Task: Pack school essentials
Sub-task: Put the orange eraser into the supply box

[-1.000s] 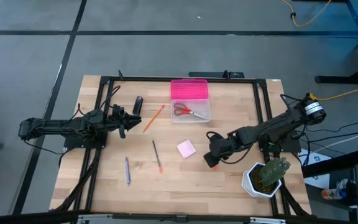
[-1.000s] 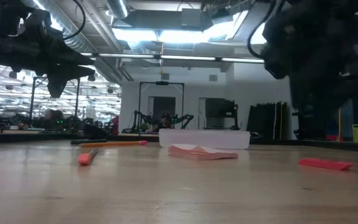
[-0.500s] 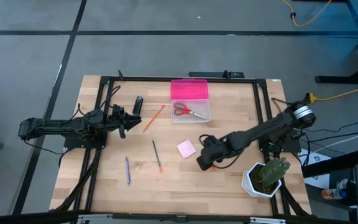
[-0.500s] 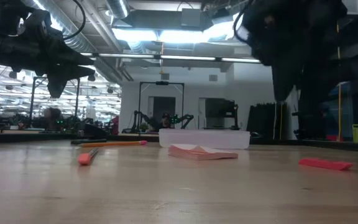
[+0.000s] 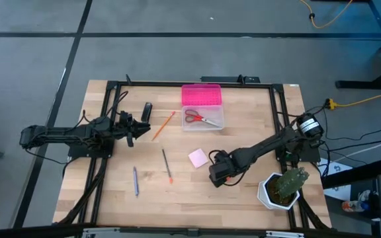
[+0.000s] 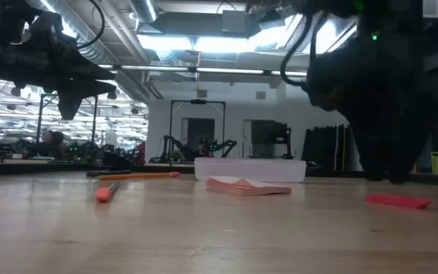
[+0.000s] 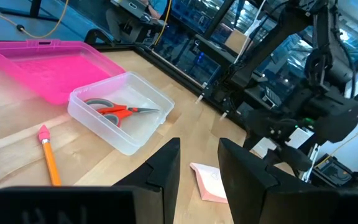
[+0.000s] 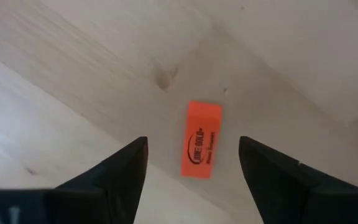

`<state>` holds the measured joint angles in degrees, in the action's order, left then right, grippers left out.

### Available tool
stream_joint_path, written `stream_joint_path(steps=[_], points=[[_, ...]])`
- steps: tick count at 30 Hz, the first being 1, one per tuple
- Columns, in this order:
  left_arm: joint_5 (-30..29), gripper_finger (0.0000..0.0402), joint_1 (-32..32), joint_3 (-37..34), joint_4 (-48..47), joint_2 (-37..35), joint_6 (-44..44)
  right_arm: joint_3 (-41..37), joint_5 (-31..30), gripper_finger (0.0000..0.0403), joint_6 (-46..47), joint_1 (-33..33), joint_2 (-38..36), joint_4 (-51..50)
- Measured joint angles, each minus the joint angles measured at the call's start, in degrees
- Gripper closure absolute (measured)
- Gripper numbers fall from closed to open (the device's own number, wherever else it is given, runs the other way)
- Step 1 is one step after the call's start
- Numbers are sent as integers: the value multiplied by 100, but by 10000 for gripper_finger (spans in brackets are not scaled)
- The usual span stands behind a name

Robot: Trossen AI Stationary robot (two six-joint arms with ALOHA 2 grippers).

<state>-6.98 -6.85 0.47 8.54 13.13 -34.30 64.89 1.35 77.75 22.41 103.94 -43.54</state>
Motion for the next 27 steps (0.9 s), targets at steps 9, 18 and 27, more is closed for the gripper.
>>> stream_joint_path(steps=[9,18,27], points=[[0,298,2,0,0,0,0,-407,-4,150,47,75,54,95],[-2,298,0,0,0,0,0,-189,-81,181,-32,75,425,-56],[0,298,0,0,0,-2,0,-34,-250,246,-156,29,466,-52]])
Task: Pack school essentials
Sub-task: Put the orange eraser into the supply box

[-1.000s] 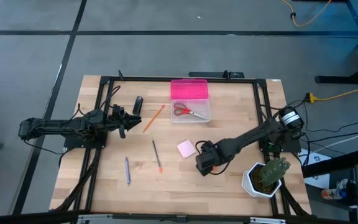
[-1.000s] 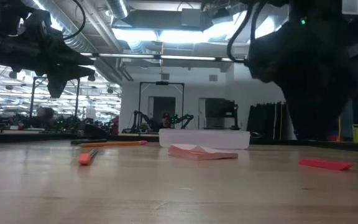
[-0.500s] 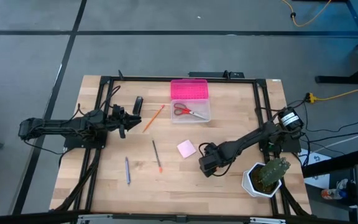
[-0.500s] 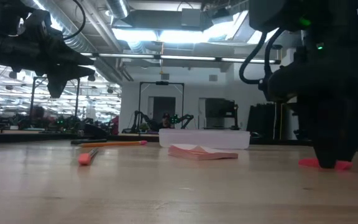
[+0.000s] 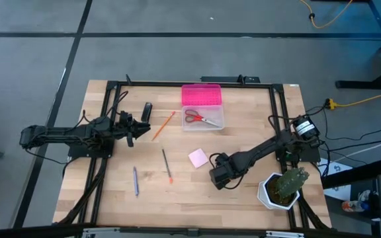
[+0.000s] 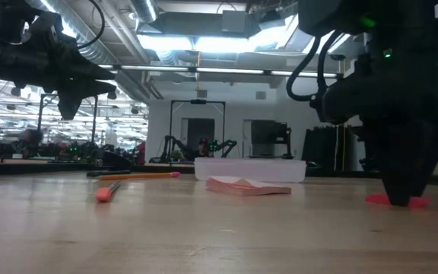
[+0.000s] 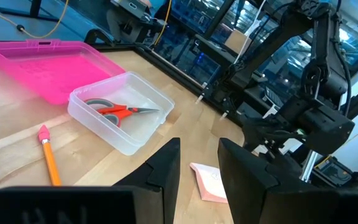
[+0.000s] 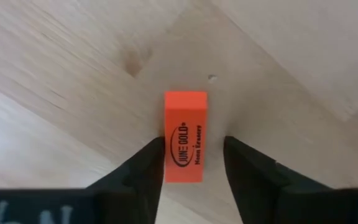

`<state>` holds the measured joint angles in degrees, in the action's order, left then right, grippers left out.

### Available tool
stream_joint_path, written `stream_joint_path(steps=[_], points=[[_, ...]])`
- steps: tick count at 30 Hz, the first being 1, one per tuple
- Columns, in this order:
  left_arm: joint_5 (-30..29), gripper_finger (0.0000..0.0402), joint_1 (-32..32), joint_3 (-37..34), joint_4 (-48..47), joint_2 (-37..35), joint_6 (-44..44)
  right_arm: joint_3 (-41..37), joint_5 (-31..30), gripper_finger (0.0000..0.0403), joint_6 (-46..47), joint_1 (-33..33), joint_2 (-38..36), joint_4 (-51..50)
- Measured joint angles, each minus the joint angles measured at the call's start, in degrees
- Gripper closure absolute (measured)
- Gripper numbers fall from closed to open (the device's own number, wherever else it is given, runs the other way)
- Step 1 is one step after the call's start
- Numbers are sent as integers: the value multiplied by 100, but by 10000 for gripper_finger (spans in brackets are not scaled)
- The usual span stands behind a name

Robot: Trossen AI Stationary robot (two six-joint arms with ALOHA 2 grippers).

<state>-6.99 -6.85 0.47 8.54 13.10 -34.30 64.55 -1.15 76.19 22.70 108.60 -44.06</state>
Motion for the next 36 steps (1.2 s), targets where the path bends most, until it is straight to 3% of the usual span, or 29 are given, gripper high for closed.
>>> stream_joint_path(steps=[14,24,30,36], points=[[-2,298,0,0,0,0,0,2,-83,330,-16,-118,0,47],[-2,298,1,0,2,0,-1,-17,-141,336,-3,-183,-215,-53],[-2,298,1,0,2,0,0,-9,-426,338,-79,-631,-835,-130],[-2,298,0,0,7,0,-2,-7,-816,338,-910,-1560,-1228,292]])
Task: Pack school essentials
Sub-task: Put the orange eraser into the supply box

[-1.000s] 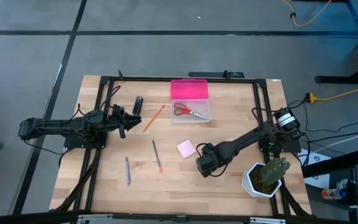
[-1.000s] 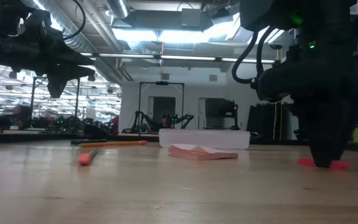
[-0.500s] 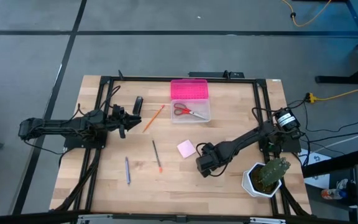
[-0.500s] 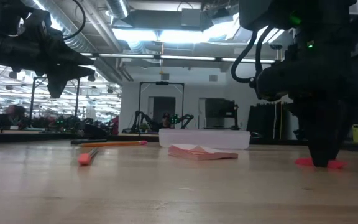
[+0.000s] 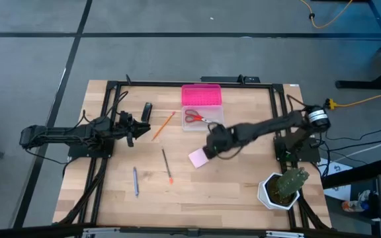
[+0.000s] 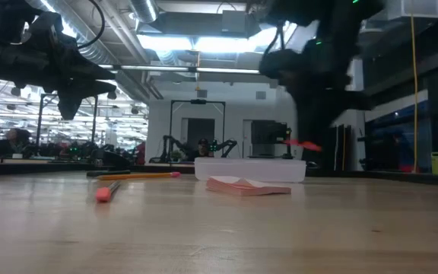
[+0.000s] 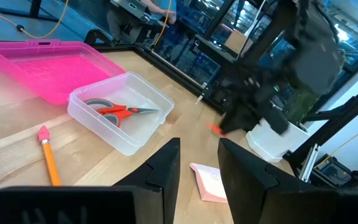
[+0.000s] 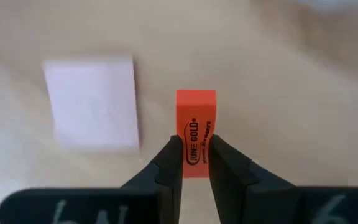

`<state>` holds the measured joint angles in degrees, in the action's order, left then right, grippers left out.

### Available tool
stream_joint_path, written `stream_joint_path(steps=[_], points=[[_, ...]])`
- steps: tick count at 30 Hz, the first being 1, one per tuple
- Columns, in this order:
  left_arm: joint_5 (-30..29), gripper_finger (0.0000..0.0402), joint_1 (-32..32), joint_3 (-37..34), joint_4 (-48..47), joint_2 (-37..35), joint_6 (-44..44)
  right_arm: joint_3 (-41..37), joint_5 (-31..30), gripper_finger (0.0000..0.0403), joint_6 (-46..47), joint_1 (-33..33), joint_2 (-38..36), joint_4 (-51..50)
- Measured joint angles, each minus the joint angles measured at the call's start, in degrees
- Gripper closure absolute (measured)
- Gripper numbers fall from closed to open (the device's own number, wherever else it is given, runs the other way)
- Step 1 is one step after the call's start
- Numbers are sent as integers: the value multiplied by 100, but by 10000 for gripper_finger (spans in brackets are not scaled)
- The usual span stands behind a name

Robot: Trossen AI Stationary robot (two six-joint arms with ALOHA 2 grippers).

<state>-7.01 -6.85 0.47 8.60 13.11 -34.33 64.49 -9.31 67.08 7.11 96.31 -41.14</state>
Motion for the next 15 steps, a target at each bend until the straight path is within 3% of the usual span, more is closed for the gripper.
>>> stream_joint_path(steps=[8,15], points=[[1,298,0,0,-2,1,1,4,71,339,-1424,-1456,-29,1376],[2,298,0,0,-4,1,39,9,117,339,-1826,-2258,16,1468]])
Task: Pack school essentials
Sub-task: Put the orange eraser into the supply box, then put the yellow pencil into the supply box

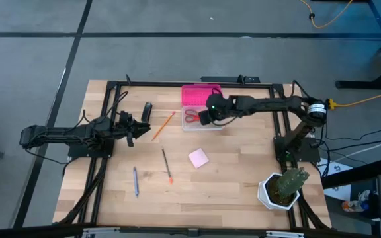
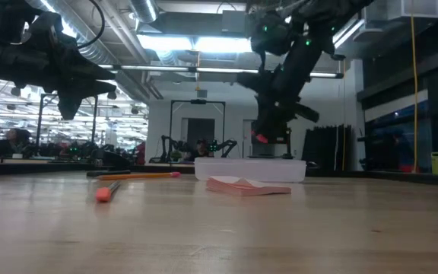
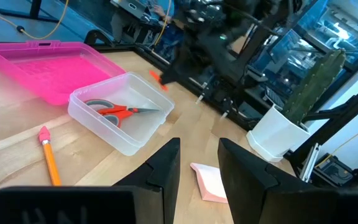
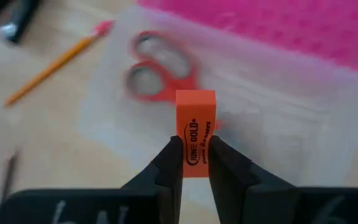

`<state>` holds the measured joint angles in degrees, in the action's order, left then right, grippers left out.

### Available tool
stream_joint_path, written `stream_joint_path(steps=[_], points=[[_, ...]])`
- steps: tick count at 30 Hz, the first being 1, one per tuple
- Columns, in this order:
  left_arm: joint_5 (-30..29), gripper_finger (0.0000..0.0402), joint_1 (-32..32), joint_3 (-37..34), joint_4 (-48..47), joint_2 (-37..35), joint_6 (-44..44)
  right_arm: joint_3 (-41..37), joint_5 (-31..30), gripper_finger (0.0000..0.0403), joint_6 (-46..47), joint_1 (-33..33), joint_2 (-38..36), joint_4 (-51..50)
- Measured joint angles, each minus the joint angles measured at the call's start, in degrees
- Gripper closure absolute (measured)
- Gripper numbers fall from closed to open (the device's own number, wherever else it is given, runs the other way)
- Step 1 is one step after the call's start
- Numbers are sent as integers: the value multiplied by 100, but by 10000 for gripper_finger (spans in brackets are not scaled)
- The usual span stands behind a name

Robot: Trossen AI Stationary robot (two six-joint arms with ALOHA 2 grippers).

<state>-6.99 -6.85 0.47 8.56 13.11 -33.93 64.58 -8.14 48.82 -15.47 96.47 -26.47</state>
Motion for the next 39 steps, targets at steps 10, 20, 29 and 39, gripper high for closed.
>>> stream_joint_path(steps=[10,20,29,39], points=[[-2,298,-1,0,2,1,2,0,20,339,-179,-344,229,-555],[1,298,-1,0,2,-1,4,0,74,299,-292,-388,229,-462],[25,298,-1,0,0,1,-263,0,209,233,-284,-384,229,-253],[44,298,1,2,-2,-1,-302,2,1676,227,-1183,77,229,1147]])
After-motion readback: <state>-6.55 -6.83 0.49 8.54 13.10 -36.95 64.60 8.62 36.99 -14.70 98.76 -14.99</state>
